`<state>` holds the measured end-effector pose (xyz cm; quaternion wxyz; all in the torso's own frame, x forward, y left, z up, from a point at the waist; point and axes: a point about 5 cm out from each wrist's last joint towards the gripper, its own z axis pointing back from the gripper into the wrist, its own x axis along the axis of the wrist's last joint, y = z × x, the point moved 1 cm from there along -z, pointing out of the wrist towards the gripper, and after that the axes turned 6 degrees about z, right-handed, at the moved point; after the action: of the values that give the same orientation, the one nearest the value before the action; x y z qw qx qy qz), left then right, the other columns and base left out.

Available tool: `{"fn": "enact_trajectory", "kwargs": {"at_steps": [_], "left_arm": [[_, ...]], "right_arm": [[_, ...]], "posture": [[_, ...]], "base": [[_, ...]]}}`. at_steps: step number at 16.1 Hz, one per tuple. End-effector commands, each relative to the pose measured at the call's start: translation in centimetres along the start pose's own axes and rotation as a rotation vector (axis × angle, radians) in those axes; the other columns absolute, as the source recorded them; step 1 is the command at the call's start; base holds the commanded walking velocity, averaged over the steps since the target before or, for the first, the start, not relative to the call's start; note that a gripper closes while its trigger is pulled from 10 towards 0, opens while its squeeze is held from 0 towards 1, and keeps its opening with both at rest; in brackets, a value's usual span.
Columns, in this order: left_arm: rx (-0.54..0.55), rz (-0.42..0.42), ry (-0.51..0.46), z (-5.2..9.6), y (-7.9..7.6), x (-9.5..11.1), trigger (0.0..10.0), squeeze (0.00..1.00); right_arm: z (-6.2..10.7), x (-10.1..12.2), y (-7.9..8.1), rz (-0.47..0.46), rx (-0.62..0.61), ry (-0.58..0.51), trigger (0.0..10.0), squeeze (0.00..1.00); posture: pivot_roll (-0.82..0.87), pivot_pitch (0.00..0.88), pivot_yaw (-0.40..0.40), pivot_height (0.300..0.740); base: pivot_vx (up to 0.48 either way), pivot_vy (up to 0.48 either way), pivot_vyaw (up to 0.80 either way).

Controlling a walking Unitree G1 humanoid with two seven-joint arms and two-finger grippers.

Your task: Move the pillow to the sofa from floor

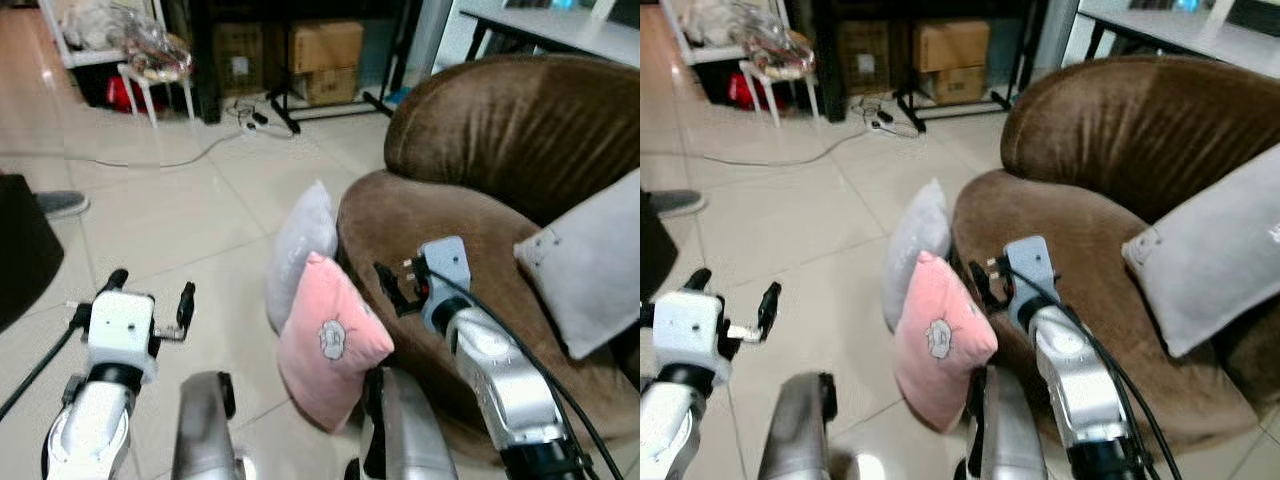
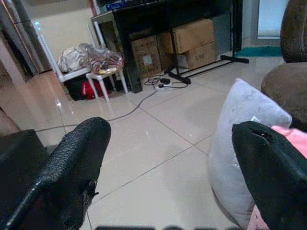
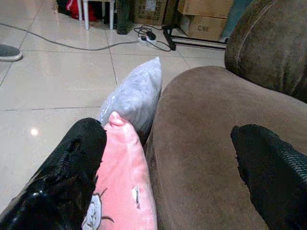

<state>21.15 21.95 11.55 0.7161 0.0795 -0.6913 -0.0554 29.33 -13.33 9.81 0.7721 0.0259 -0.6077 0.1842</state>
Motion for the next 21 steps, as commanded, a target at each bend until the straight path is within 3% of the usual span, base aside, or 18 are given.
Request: {"fn": "enact_trajectory", "kwargs": {"at_steps": [1,7,8,9,10,12,15,18,21], "left_arm": [[-0.001,-0.013,-0.003,-0.1,0.0,0.0,10.0,0.0],[-0.002,-0.01,0.01,0.5,-0.1,-0.3,10.0,0.0],[-0.009,-0.02,0.023,0.5,0.1,-0.7,10.0,0.0],[-0.012,-0.024,0.027,0.6,0.2,-0.7,10.0,0.0],[-0.014,-0.027,0.03,0.6,0.3,-0.8,10.0,0.0],[-0.057,-0.048,0.042,0.9,0.1,-0.8,10.0,0.0],[-0.098,-0.046,0.064,1.6,-0.3,-0.9,10.0,0.0],[-0.176,-0.034,0.121,3.0,-1.3,-1.5,10.0,0.0],[-0.195,-0.034,0.122,3.2,-1.4,-1.2,10.0,0.0]], "right_arm": [[-0.1,0.4,-0.1,0.004,0.006,-0.006,10.0,0.0],[-0.1,0.3,0.2,0.02,0.048,0.005,10.0,0.0],[-0.5,0.0,0.5,0.023,0.103,0.026,10.0,0.0],[-0.7,0.0,0.6,0.023,0.12,0.032,10.0,0.66],[-0.9,-0.3,0.8,0.022,0.142,0.051,10.0,1.0],[-2.0,-2.1,2.6,0.036,0.28,0.154,10.0,1.0],[-2.7,-3.2,3.8,0.063,0.334,0.199,10.0,1.0],[-5.0,-4.5,4.4,0.062,0.218,0.266,10.0,1.0],[-6.1,-4.1,4.2,0.043,0.133,0.245,10.0,1.0]], "posture": [[0.02,0.0,-0.082,0.465],[0.02,0.0,-0.094,0.44],[0.02,0.0,-0.107,0.44],[0.02,0.0,-0.107,0.44],[0.03,0.0,-0.115,0.44],[0.04,0.0,-0.138,0.44],[0.04,0.0,-0.136,0.44],[0.02,0.0,-0.137,0.44],[0.01,0.005,-0.142,0.44]], "base": [[0.0,0.0,0.0],[0.0,0.0,0.0],[0.0,0.0,0.0],[0.0,0.0,0.0],[0.0,0.0,0.0],[0.0,0.0,0.0],[0.0,0.0,0.0],[0.0,0.0,0.0],[0.0,0.0,0.0]]}}
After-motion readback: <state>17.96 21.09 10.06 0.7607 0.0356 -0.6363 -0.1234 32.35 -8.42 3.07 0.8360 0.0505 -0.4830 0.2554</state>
